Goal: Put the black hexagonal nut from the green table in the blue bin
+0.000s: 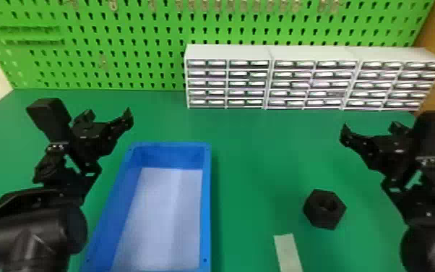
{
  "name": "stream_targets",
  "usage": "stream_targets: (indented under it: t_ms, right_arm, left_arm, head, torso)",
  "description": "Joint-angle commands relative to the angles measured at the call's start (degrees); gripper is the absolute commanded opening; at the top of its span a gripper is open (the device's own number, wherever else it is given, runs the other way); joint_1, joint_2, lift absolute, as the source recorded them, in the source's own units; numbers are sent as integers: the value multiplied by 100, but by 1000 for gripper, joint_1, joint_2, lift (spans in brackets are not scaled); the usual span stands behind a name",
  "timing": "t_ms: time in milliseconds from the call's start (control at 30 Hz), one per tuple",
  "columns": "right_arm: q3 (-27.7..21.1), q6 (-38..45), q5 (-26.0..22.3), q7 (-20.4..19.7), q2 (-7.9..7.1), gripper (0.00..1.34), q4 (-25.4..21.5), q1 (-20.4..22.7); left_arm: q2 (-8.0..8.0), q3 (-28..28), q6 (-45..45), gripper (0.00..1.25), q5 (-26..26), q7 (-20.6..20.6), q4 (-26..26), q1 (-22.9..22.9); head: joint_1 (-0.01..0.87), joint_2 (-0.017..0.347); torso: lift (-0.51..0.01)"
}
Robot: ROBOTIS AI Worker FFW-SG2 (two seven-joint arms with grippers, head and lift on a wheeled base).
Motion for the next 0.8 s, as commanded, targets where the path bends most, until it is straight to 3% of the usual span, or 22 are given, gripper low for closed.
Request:
stream_targets:
  t_ms: [0,767]
  right_arm:
    - [-23,247,-3,0,-18,1246,-99,-132]
    - [83,2690,94,0,-18,1244,-1049,-536]
  left_arm:
    - [-15,-14,0,1003,0,0,0,0]
    - [-15,-49,0,1003,-17,0,0,-17]
  head:
    - [686,51]
    - [686,51]
  torso:
    - [-97]
    - [-97]
